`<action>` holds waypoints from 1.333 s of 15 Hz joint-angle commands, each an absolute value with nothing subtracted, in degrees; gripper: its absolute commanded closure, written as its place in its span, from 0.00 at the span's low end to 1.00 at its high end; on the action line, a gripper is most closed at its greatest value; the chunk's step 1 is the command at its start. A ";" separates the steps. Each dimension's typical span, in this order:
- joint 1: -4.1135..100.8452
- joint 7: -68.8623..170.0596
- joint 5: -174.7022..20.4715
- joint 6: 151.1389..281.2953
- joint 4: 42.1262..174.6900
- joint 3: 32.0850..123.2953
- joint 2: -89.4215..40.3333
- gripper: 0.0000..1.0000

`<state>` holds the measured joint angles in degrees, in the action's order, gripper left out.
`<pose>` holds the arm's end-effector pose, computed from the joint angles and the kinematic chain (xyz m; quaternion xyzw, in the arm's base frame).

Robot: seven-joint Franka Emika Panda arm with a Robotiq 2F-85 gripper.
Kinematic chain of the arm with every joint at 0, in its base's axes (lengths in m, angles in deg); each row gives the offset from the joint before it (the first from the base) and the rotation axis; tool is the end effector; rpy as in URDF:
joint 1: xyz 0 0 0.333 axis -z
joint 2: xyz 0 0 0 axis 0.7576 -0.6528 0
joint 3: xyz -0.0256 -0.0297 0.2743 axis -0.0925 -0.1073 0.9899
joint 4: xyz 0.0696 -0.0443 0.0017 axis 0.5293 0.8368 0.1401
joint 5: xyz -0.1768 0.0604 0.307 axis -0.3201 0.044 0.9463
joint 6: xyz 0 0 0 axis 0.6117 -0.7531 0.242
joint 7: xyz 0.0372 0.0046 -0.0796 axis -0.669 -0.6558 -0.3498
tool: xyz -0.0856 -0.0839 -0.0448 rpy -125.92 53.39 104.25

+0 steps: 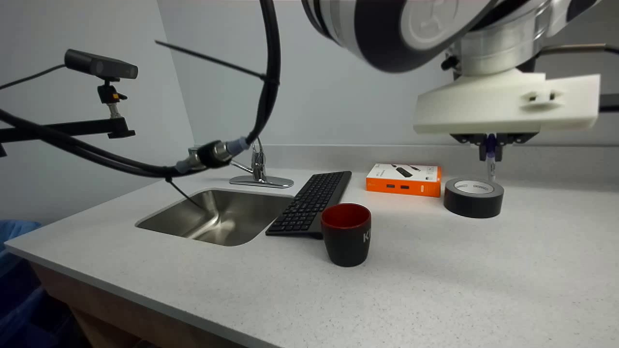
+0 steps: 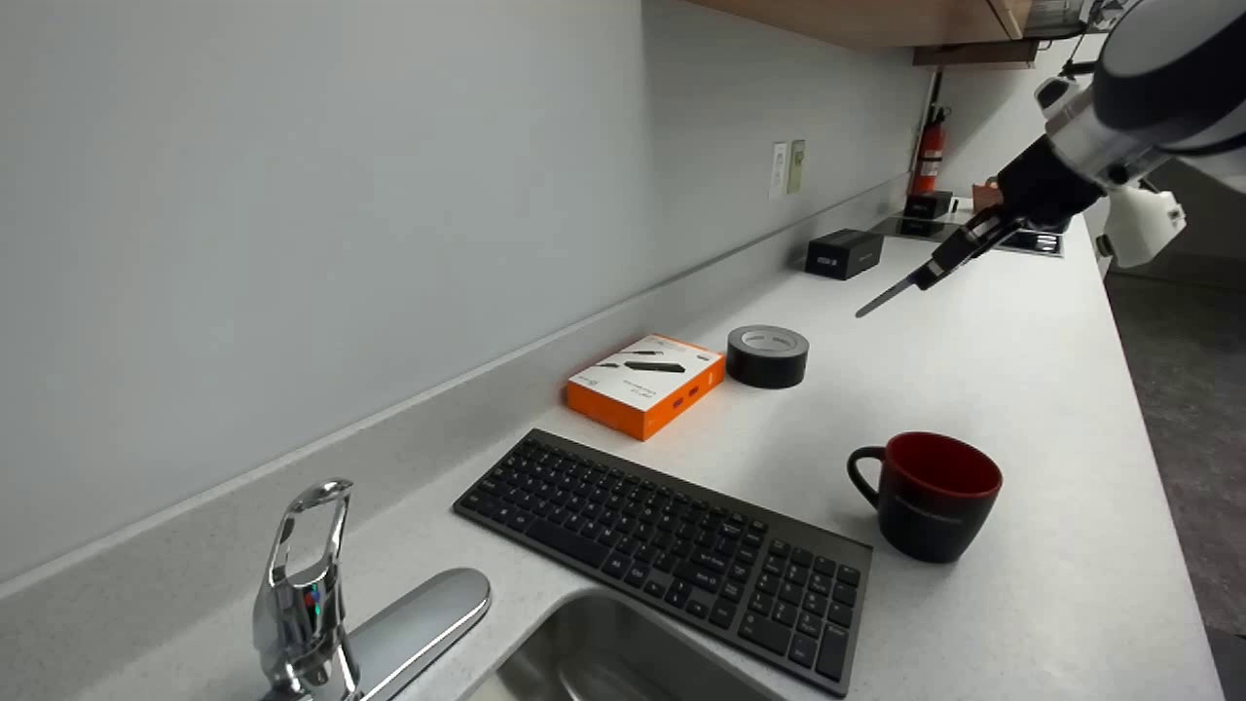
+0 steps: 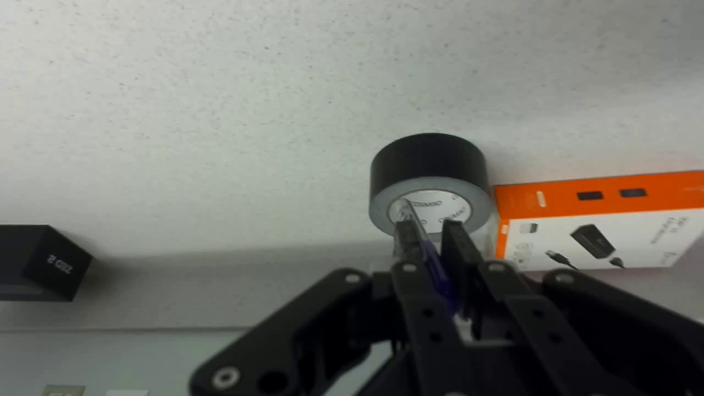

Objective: Put the marker on the counter

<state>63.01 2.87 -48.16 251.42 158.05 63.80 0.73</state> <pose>0.4048 -0.2827 0.3797 0.9397 -0.1100 0.3143 0.0778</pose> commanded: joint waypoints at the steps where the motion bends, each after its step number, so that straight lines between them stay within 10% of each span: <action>1: 65.49 9.26 -55.19 265.69 159.31 67.40 -11.56 0.96; 9: 51.03 20.33 -68.87 256.30 155.32 51.66 -23.56 0.96; 10: 50.11 20.47 -69.01 254.09 155.60 50.97 -21.85 0.60; 20: 60.16 20.37 -71.62 236.69 157.75 63.25 -4.86 0.00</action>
